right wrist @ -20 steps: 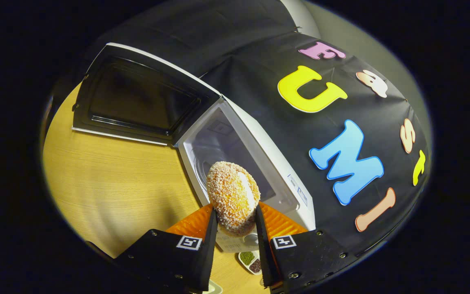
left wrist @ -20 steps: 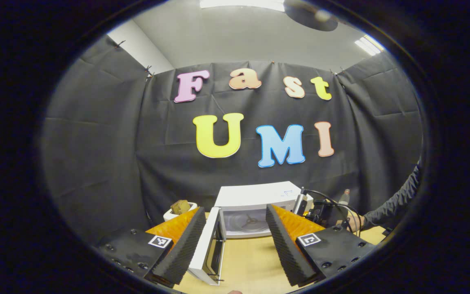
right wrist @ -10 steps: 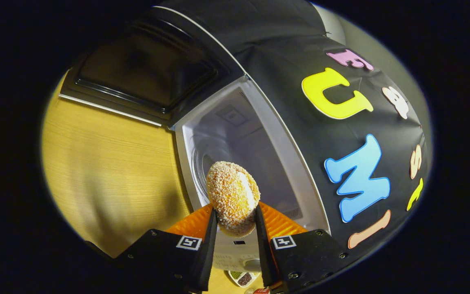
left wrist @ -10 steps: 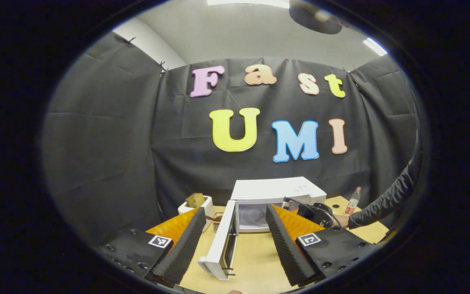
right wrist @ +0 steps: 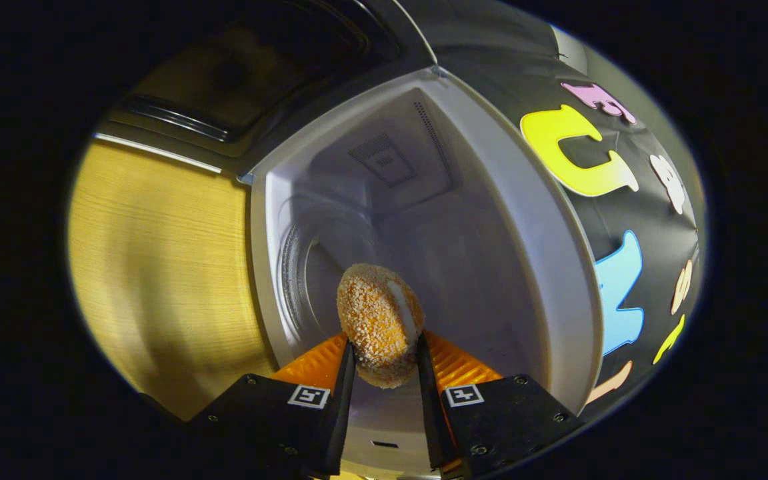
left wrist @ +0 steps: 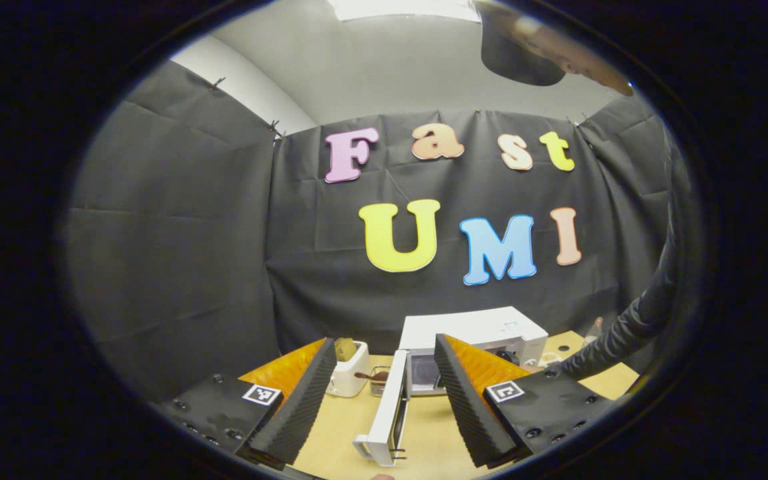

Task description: Open the microwave oven with the left hand, put the food in, and close the microwave oven.

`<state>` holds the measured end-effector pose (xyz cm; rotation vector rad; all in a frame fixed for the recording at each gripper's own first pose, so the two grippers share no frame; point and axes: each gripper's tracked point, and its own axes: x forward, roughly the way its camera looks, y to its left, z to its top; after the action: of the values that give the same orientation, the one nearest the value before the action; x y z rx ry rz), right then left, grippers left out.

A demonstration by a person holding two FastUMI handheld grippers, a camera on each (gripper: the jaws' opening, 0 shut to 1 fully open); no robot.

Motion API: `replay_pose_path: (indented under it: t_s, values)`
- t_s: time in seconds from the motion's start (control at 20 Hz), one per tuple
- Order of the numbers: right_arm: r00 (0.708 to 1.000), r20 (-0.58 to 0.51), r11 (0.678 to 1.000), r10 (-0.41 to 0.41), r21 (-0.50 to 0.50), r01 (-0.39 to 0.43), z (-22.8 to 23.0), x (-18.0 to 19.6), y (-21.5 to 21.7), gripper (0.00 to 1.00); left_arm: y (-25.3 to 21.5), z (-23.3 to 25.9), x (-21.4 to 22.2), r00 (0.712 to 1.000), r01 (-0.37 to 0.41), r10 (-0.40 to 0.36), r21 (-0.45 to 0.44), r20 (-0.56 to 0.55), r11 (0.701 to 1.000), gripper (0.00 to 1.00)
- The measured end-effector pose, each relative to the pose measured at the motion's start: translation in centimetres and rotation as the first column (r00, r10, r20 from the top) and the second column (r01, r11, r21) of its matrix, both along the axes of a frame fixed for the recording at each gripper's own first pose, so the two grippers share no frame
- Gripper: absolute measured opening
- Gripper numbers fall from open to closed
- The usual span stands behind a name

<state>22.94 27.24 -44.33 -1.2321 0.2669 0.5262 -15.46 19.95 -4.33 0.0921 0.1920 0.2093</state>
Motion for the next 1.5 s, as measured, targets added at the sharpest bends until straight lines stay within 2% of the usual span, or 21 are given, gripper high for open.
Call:
replay_pose_path:
  t_s: [0.2, 0.25, 0.3, 0.45, 0.7, 0.85, 0.95, 1.05, 1.15, 1.35, 1.5]
  values:
    - [0.997, -0.048, 0.998, -0.058, 0.002, 0.058, -1.4, 1.2, 0.0, 0.51, 0.6, -0.7, -0.4, 0.999, -0.019, 0.019, -0.005, -0.029, 1.000, 0.96]
    - [0.996, -0.064, 0.998, -0.060, 0.002, 0.060, -1.8, 1.1, -0.1, 0.64, 0.6, -0.8, -0.4, 0.999, -0.018, 0.018, -0.010, -0.027, 1.000, 0.95]
    - [0.996, -0.067, 0.998, -0.057, 0.022, 0.059, -1.0, 0.5, 0.0, 0.70, 0.5, -0.8, -0.2, 1.000, -0.016, 0.015, -0.014, -0.024, 1.000, 0.95]
    - [0.992, -0.115, 0.995, -0.044, 0.087, 0.054, -0.2, -1.6, -0.2, 0.97, 0.0, -0.7, 0.7, 1.000, 0.010, -0.010, -0.023, -0.008, 1.000, 0.95]
    - [0.982, -0.186, 0.977, -0.012, 0.205, 0.051, 2.1, -7.2, -1.7, 0.97, -1.9, -0.8, 2.7, 0.997, 0.073, -0.071, -0.069, 0.028, 0.995, 0.96]
    - [0.978, -0.209, 0.946, -0.022, 0.311, 0.088, 4.9, -10.3, -3.1, 0.98, -2.6, -1.5, 3.5, 0.995, 0.096, -0.094, -0.070, 0.034, 0.993, 0.95]
    - [0.976, -0.214, 0.908, -0.046, 0.398, 0.130, 7.4, -12.0, -4.3, 0.98, -2.8, -1.8, 4.1, 0.995, 0.098, -0.096, -0.063, 0.033, 0.993, 0.95]
    - [0.972, -0.221, 0.855, -0.086, 0.484, 0.186, 10.2, -13.2, -5.8, 0.97, -3.9, -2.2, 4.8, 0.992, 0.124, -0.121, -0.082, 0.037, 0.989, 0.95]
    - [0.960, -0.254, 0.779, -0.116, 0.576, 0.247, 13.0, -14.7, -7.3, 0.97, -4.5, -2.7, 5.6, 0.990, 0.142, -0.138, -0.100, 0.040, 0.985, 0.95]
    - [0.946, -0.266, 0.599, -0.185, 0.732, 0.323, 19.5, -16.5, -10.8, 0.97, -5.3, -3.4, 7.4, 0.988, 0.154, -0.149, -0.119, 0.049, 0.981, 0.94]
    - [0.940, -0.238, 0.528, -0.245, 0.780, 0.336, 23.5, -17.4, -13.7, 0.97, -6.5, -3.5, 9.0, 0.984, 0.175, -0.170, -0.109, 0.059, 0.978, 0.96]
